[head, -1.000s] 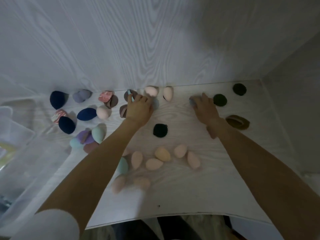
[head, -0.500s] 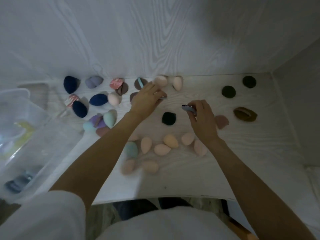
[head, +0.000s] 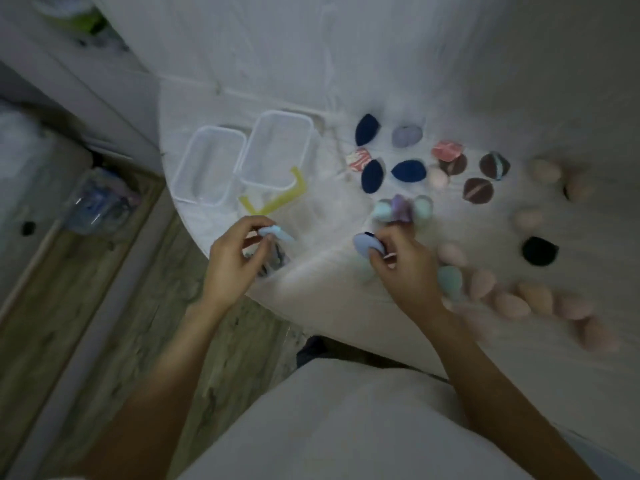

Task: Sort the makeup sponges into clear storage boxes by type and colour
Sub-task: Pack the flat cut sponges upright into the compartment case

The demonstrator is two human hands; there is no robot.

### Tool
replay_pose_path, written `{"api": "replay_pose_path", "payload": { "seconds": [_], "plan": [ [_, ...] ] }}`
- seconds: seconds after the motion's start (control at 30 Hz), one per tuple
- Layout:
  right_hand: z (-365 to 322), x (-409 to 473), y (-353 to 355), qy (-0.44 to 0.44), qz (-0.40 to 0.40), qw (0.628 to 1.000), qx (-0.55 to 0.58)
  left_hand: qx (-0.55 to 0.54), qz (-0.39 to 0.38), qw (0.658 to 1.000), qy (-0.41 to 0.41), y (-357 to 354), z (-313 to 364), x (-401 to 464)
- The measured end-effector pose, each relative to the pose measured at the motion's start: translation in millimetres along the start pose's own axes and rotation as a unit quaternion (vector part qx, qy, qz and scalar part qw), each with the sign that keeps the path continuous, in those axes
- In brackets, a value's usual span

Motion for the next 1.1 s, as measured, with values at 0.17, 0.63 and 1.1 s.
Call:
{"api": "replay_pose_path", "payload": {
  "seconds": [0.17,0.63,1.1],
  "plan": [
    [-55,13,-56,0.033,-0.011,0.999,-0.031,0.033,-0.051,0.998,-0.005,53,-54,0],
    [-101,21,-138,-0.033,-0.074,0.992,-0.099,0.040,-0.069,0.994,-0.072,44,-74,30],
    [-96,17,-138,0.003,0.034,0.964,-0.264,-0.032,-0.059,0.995,-0.081,33,-83,34]
  ]
}}
Point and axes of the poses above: each hand's wrist, its own x-axis towards the middle knuckle, its own y-axis out of the back of the hand, z = x × y, the point moved 8 cm from there along x, towards the middle knuckle, and after that the axes turned 5 degrees about -x, right-handed, at the moved point
